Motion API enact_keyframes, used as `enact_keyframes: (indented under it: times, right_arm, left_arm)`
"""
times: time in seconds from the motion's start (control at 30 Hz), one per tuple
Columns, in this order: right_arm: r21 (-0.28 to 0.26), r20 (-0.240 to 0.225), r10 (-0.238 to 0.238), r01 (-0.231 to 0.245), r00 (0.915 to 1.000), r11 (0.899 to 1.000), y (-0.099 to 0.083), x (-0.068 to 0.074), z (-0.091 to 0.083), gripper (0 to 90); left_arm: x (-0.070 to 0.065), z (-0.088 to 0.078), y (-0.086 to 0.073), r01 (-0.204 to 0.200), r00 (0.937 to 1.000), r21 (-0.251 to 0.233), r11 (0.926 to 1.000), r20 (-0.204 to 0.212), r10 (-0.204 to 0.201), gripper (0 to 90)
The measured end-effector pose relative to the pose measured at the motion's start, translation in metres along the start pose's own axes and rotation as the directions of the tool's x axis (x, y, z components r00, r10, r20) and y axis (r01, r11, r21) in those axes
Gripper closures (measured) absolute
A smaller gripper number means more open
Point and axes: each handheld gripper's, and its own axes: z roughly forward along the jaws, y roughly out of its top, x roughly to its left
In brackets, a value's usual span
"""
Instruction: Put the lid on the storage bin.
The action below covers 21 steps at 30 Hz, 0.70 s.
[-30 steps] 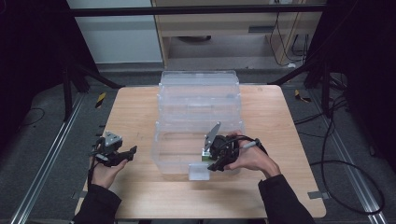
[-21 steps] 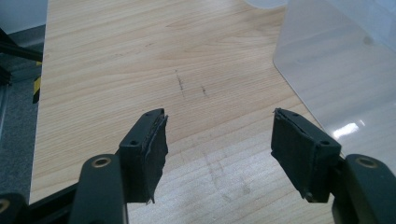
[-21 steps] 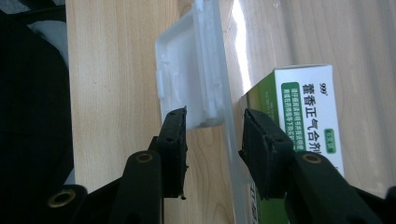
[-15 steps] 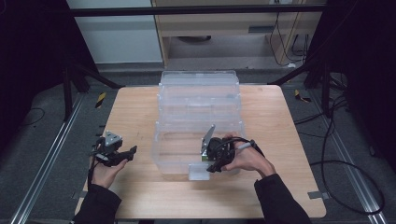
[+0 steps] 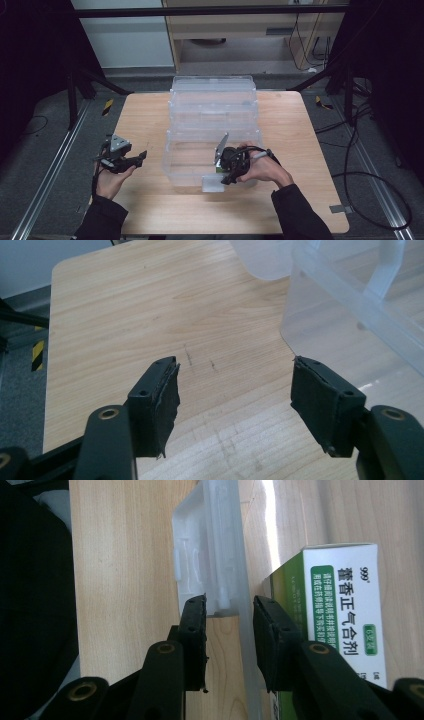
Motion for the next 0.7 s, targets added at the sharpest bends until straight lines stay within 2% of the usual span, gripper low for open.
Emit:
enact_keyframes:
  times: [0.3, 0.43, 0.7]
  right_arm:
    - [-0.003, 0.000, 0.004, -0.004, 1.0000, 1.000, 0.000, 0.000, 0.000, 67.7]
    - [-0.004, -0.001, -0.005, 0.005, 1.0000, 1.000, -0.001, 0.000, 0.000, 67.7]
    - [0.001, 0.004, 0.007, -0.007, 1.0000, 1.000, 0.000, 0.001, 0.000, 67.8]
  left_arm:
    - [0.000, -0.002, 0.019, -0.031, 0.9987, -0.033, 0.9990, 0.040, 0.033, 35.1]
    - [-0.003, -0.002, 0.030, -0.057, 0.9962, -0.051, 0.9970, 0.063, 0.061, 35.0]
    - [-0.012, -0.002, 0.056, -0.142, 0.9816, -0.082, 0.9864, 0.116, 0.151, 34.7]
